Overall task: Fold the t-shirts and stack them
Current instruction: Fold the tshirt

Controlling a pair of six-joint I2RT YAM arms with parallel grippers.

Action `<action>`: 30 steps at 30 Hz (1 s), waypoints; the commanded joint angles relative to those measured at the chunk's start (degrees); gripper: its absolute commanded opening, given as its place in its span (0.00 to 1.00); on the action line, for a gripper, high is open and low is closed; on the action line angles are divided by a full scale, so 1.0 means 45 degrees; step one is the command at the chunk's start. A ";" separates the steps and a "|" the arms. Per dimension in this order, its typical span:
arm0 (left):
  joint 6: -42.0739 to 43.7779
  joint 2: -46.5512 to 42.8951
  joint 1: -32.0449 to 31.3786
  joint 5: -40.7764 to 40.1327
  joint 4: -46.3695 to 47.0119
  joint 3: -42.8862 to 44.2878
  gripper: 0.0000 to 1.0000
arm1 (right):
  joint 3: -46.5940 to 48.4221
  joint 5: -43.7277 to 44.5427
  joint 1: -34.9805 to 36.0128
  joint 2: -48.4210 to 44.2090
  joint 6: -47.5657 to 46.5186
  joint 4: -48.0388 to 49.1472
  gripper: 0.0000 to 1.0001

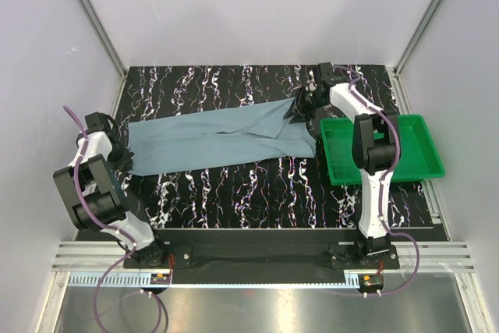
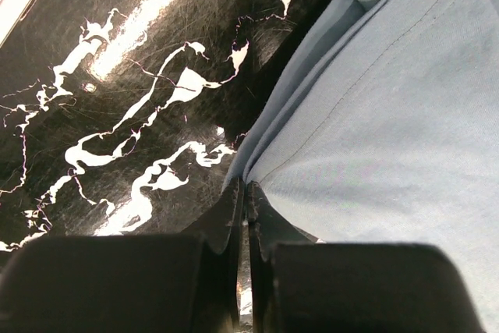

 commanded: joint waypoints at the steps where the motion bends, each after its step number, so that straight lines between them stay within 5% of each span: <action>1: 0.0041 -0.0141 0.0043 -0.0323 0.0041 0.0114 0.06 | 0.1589 -0.0381 0.0668 0.0311 -0.0373 0.1549 0.41; 7: 0.0022 0.0075 0.0023 -0.0733 -0.0193 0.0388 0.22 | 0.6390 -0.1046 0.1939 0.3160 0.0349 0.1261 0.41; 12: -0.0116 -0.0041 0.0043 -0.0558 -0.0135 0.0466 0.36 | 0.9457 -0.0968 0.2954 0.5232 0.1520 0.1709 0.29; 30: 0.0158 0.0895 0.0024 0.0204 0.0139 0.0817 0.39 | 1.0127 -0.0676 0.3484 0.7557 0.4490 0.3703 0.15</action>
